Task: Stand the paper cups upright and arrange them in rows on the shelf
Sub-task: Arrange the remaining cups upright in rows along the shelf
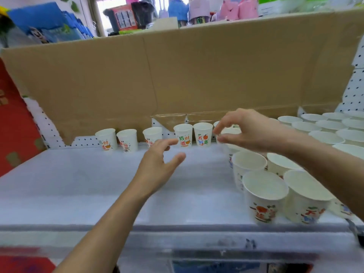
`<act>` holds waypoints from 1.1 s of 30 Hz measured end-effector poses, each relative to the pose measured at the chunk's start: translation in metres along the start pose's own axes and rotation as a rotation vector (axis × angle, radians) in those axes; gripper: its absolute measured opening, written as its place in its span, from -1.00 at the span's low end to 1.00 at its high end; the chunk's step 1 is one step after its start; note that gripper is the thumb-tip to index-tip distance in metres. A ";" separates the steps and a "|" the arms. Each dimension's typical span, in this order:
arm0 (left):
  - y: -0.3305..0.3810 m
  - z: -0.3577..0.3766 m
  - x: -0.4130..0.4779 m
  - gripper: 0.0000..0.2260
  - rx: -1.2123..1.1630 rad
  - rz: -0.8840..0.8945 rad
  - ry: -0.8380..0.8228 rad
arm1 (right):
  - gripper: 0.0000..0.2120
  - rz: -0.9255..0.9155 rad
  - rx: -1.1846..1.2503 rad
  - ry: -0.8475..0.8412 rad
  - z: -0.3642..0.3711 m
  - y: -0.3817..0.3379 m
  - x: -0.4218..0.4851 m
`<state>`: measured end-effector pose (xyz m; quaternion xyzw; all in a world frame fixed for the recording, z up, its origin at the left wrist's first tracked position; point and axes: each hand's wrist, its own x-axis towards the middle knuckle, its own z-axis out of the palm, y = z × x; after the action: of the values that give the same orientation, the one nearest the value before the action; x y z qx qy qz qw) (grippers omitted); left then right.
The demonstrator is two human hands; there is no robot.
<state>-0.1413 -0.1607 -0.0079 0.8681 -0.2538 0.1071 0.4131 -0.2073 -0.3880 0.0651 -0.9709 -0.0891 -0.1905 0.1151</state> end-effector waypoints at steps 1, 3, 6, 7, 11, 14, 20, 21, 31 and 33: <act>-0.008 -0.005 0.016 -0.63 0.024 0.023 -0.011 | -0.86 0.018 -0.019 -0.021 0.005 0.002 0.018; -0.021 -0.012 0.048 -0.67 0.074 0.068 -0.033 | -0.86 0.042 -0.089 -0.063 0.017 0.007 0.052; -0.033 -0.010 0.092 -0.70 0.156 0.124 -0.080 | -0.82 0.094 -0.203 -0.126 0.033 0.016 0.092; -0.037 -0.007 0.105 -0.71 0.195 0.142 -0.105 | -0.81 0.113 -0.224 -0.147 0.038 0.020 0.103; -0.053 0.007 0.144 -0.73 0.378 0.243 -0.165 | -0.82 0.131 -0.289 -0.228 0.053 0.035 0.133; -0.061 0.010 0.155 -0.80 0.434 0.264 -0.145 | -0.86 0.091 -0.302 -0.252 0.060 0.044 0.140; -0.061 0.010 0.148 -0.86 0.424 0.299 -0.148 | -0.90 0.032 -0.351 -0.207 0.069 0.056 0.143; -0.060 0.010 0.144 -0.86 0.408 0.303 -0.151 | -0.91 0.020 -0.359 -0.204 0.070 0.058 0.142; -0.024 0.024 0.117 -0.86 0.322 0.318 -0.217 | -0.88 -0.065 -0.384 -0.230 0.066 0.064 0.145; -0.016 0.030 0.115 -0.86 0.329 0.338 -0.225 | -0.84 -0.034 -0.329 -0.215 0.061 0.067 0.144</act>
<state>-0.0363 -0.2161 0.0082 0.8752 -0.4188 0.1170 0.2118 -0.0400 -0.4176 0.0539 -0.9897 -0.0847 -0.0997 -0.0587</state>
